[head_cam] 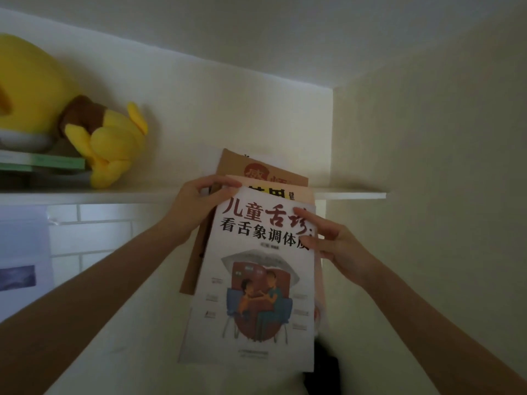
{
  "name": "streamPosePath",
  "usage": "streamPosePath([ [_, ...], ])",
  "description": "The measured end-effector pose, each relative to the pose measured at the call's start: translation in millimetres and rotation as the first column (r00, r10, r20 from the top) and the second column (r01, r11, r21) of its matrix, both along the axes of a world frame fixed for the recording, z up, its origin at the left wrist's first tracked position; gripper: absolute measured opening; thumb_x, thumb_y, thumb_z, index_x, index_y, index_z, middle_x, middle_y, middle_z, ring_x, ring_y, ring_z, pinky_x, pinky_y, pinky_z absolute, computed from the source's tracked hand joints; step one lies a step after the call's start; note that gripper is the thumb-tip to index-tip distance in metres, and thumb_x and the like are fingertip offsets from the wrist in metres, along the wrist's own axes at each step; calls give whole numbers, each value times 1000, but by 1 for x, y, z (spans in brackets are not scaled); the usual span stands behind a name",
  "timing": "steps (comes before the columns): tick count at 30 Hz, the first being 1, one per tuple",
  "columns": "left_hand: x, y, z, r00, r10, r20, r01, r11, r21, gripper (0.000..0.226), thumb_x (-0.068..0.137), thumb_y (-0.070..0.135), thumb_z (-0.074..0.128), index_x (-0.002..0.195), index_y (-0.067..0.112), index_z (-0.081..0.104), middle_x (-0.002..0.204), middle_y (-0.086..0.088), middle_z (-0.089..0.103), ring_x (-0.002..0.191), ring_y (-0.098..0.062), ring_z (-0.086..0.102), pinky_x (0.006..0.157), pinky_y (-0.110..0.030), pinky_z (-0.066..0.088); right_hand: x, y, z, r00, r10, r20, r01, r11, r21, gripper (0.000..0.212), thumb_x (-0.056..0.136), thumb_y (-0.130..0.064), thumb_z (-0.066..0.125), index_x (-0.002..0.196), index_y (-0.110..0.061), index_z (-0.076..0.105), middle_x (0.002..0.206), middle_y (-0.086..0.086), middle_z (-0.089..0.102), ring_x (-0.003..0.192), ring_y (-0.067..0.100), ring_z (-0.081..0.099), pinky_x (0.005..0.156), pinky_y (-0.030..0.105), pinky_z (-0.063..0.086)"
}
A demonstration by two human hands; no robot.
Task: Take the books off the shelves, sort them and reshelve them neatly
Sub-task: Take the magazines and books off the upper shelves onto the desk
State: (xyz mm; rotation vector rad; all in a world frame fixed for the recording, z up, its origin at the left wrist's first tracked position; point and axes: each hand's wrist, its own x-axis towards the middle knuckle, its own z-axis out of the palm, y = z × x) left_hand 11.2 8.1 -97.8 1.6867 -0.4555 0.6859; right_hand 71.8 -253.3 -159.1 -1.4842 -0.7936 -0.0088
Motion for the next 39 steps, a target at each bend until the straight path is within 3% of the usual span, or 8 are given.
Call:
streamPosePath([
  [4,3,7,-13,994,110,26,-113,967,227,21,81,35,64,102,36,64,136,-8,32,99,-17,59,71,-26,59,-8,1,-7,998,-62,0,62,995,73,59,75,-3,70,128,-27,59,119,5,68,105,26,67,80,37,58],
  [7,-3,16,-41,995,91,45,-102,863,495,57,59,51,72,110,63,51,133,19,10,125,-20,35,82,-25,56,-14,-4,-18,996,-91,-17,92,993,70,55,78,4,67,121,-30,62,114,2,71,100,22,68,75,32,58],
  [12,-15,0,-90,994,42,103,-82,905,418,51,54,40,78,100,54,60,136,29,2,132,-16,27,76,-19,56,-24,-17,-60,986,-132,-103,136,990,30,55,78,5,67,122,-29,62,114,1,70,101,23,68,78,33,58],
  [20,17,-24,-175,994,7,-112,38,916,399,54,46,47,88,94,52,63,141,18,8,140,-17,13,113,-33,31,-33,-47,-135,935,-228,-272,210,973,-94,58,80,5,66,127,-28,57,115,-2,70,95,19,70,70,27,57],
  [26,38,-52,-242,952,-31,-305,150,914,377,51,38,53,77,85,60,60,137,13,13,140,-17,12,114,-28,25,-33,-65,-202,867,-291,-404,255,957,-141,58,81,11,62,127,-24,55,103,-7,69,80,6,71,61,18,54],
  [31,38,-74,-301,865,-28,-500,231,909,348,50,41,41,84,85,52,65,130,12,20,136,-21,20,113,-39,30,-32,-83,-267,793,-347,-501,250,935,-252,57,81,6,67,126,-27,61,119,1,67,101,18,68,85,36,57],
  [35,33,-91,-341,786,-42,-617,307,892,331,47,68,1,79,107,21,62,118,7,29,106,-4,44,72,-7,50,-41,-95,-309,734,-360,-576,235,930,-282,56,84,9,62,130,-22,55,112,1,68,82,6,71,63,17,54],
  [39,29,-108,-375,745,-45,-666,327,894,306,47,72,-9,72,112,14,58,108,13,32,90,-2,45,65,-6,51,-42,-106,-348,684,-345,-643,224,938,-265,57,82,11,63,130,-17,55,116,7,67,87,10,71,66,21,55],
])
